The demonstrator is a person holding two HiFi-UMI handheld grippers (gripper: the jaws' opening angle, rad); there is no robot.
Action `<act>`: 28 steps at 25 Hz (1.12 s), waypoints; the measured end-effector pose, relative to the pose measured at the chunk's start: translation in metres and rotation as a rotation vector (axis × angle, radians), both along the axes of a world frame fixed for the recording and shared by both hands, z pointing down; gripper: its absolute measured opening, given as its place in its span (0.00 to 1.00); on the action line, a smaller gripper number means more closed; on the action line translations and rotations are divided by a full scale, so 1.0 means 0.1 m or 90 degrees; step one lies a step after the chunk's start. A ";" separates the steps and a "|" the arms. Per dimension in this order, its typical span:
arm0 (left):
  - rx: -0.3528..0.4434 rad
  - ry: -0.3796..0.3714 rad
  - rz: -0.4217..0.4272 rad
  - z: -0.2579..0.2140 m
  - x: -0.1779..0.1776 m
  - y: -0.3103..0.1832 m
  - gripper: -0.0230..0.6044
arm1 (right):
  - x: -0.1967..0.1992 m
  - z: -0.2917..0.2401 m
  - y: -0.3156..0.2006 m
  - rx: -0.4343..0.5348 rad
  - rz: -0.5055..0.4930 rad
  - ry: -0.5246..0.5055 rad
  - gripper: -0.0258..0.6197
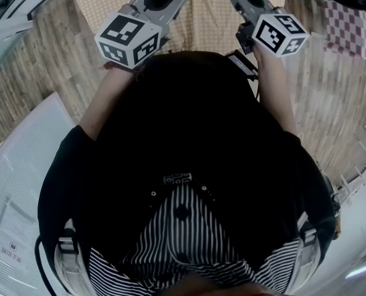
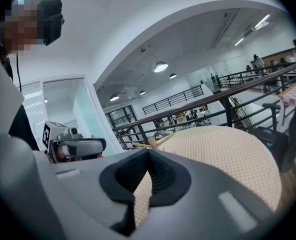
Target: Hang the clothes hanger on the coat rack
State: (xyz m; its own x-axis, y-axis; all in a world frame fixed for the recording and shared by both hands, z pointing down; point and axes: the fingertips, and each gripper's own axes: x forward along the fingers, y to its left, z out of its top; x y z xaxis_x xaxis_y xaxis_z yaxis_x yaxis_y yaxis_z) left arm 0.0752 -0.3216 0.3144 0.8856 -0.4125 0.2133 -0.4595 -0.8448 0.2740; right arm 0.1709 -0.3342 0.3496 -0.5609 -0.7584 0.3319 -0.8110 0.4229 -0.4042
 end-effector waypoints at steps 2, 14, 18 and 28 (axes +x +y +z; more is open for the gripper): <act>-0.003 0.001 -0.003 0.01 -0.03 -0.04 0.03 | 0.00 0.01 -0.05 -0.006 0.003 -0.011 0.04; -0.023 -0.011 -0.061 0.14 -0.37 -0.06 0.03 | -0.12 0.23 -0.20 -0.020 -0.038 0.044 0.04; -0.022 -0.013 -0.082 0.15 -0.47 -0.13 0.03 | -0.18 0.27 -0.33 -0.027 -0.047 0.041 0.04; -0.029 -0.013 -0.102 0.16 -0.56 -0.13 0.03 | -0.28 0.29 -0.37 -0.034 -0.065 0.038 0.04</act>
